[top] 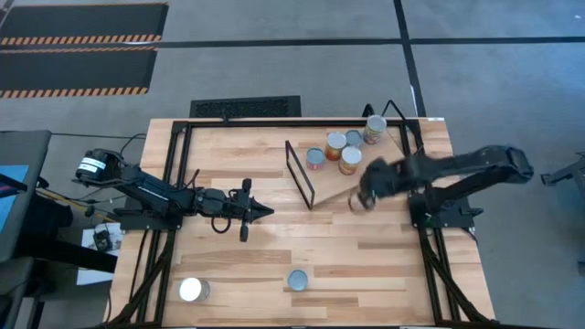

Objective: Pick and place cans onto a shelf
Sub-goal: Put the canned green peas on the shelf

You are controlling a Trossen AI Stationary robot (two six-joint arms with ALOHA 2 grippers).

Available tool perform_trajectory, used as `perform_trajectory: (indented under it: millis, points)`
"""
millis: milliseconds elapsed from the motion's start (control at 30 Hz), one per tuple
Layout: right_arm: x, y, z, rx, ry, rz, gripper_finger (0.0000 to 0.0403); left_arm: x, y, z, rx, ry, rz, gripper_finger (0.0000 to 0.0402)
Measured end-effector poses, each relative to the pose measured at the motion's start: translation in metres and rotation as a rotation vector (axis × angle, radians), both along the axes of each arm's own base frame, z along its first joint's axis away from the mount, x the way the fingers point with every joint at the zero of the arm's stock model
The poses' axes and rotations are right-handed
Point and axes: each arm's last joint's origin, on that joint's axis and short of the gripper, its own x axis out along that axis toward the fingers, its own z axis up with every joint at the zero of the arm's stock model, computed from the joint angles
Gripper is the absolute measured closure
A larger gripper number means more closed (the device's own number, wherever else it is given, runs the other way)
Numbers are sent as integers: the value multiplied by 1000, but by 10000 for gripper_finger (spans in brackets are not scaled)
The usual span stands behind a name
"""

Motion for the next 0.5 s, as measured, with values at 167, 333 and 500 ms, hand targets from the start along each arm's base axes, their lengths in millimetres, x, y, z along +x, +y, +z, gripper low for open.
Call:
perform_trajectory:
  millis: [167, 333, 500]
  points:
    - [1, -48, 4, -50, -29, -24, 391, 0, 0, 0, -6, 0, 1, 401]
    - [8, -82, -4, -88, 14, 14, 394, 0, 0, 0, -6, 0, 2, 401]
    - [15, -104, -16, -62, 45, 29, 387, 0, 0, 0, -6, 0, 1, 401]
